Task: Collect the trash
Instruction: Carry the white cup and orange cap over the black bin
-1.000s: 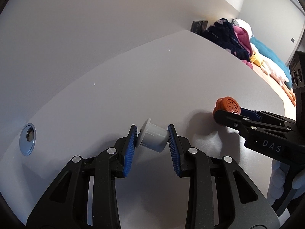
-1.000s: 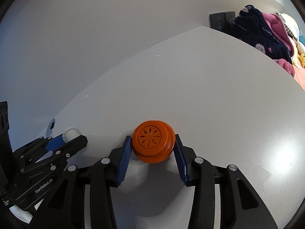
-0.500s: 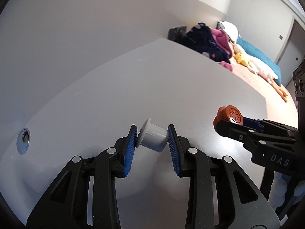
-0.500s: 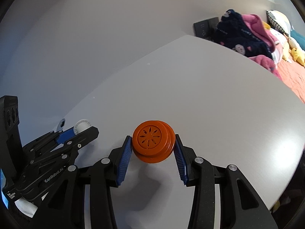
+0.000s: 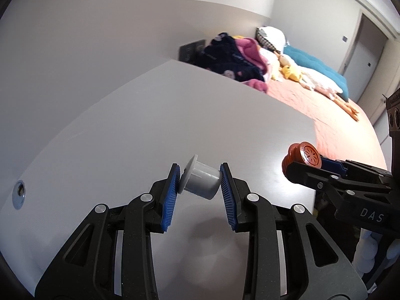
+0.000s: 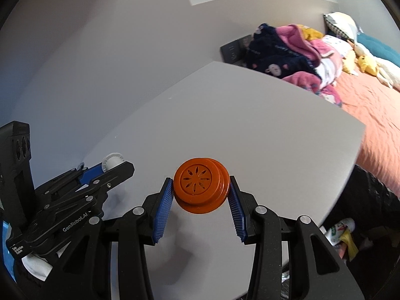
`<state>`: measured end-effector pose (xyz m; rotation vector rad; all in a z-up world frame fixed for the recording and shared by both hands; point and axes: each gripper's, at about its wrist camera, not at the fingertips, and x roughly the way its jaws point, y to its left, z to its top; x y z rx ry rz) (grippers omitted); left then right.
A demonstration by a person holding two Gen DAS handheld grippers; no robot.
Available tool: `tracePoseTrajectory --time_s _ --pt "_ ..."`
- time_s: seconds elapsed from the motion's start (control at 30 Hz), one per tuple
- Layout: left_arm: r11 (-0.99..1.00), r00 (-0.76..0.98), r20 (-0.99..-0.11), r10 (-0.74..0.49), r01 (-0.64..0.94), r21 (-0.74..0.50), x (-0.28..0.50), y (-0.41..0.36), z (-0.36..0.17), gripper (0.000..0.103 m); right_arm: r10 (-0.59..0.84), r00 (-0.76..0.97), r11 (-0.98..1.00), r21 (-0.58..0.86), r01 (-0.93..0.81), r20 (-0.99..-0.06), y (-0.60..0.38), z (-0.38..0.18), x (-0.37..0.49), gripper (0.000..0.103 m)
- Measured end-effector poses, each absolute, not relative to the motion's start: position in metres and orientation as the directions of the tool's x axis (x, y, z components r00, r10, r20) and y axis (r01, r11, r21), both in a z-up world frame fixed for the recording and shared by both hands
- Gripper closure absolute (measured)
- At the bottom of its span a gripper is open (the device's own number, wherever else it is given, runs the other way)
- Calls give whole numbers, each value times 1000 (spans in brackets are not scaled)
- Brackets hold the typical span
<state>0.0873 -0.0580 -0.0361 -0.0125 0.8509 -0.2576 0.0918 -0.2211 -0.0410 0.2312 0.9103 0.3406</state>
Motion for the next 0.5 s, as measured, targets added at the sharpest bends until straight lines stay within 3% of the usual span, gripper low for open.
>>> tracePoseTrajectory --time_s 0.5 --pt "920 616 -713 -334 376 -106 81 -129 -15 70 314 659 934 346 -85 -684 -293 -14 54 58"
